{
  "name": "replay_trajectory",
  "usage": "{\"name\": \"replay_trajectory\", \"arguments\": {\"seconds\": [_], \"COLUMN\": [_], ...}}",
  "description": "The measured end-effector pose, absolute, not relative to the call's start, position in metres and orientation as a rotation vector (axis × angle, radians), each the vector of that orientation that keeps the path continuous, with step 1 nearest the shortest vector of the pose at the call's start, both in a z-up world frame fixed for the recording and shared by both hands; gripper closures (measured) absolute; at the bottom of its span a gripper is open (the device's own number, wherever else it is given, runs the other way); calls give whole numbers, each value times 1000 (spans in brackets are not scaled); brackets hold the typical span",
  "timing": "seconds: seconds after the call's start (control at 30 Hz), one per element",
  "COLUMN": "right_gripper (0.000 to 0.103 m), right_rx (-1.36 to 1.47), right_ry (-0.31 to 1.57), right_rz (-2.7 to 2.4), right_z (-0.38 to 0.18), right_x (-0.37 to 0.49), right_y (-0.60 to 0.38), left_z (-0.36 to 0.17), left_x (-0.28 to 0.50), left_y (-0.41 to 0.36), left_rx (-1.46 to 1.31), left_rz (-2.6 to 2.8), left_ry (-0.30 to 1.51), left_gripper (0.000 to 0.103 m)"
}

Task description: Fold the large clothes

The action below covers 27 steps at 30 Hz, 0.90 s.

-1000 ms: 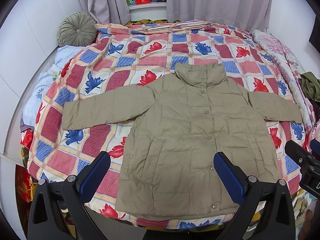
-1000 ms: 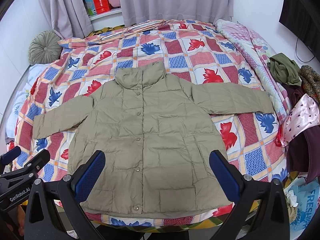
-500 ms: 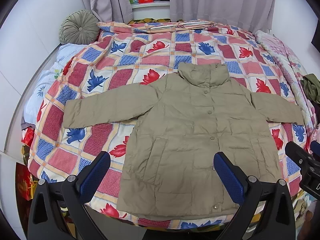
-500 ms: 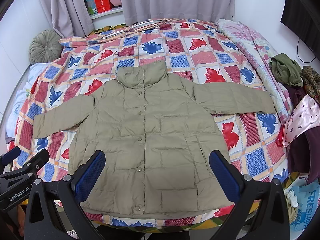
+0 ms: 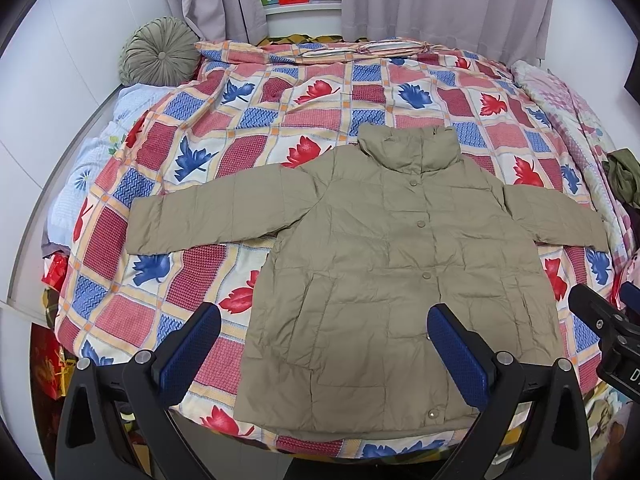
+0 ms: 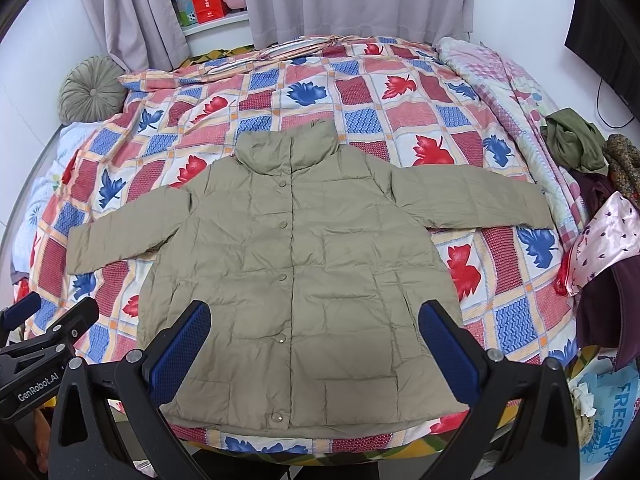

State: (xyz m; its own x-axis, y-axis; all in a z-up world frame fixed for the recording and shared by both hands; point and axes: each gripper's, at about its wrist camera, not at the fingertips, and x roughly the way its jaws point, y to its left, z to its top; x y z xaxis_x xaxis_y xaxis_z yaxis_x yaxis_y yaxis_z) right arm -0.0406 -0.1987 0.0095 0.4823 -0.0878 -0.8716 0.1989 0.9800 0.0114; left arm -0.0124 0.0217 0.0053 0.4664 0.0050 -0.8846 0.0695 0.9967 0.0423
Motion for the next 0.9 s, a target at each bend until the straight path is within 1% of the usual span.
{"name": "replay_trajectory", "arguments": {"seconds": [0.37,0.6,0.73,0.9], "right_gripper": [0,0,0,0], "right_rx": [117,153,186,171], "right_ry": [1063,1071,1103,1258], "right_rz": [-169,-141,-97,-31], "right_z": [8,-4,-25,-67], "right_x": [-40,-41,-34,-18], "right_y": [-196,-190,-183,-158], "left_z": [1,-29,-56,-101], "left_x": [-13,2,18,47], "left_y": [26,45,73,119], "left_rx": [68,5,-86,-143], "left_rz": [-47,-64,-54,-5], "left_ry": [1094,1141,1199,1239], "left_gripper": [0,0,0,0]}}
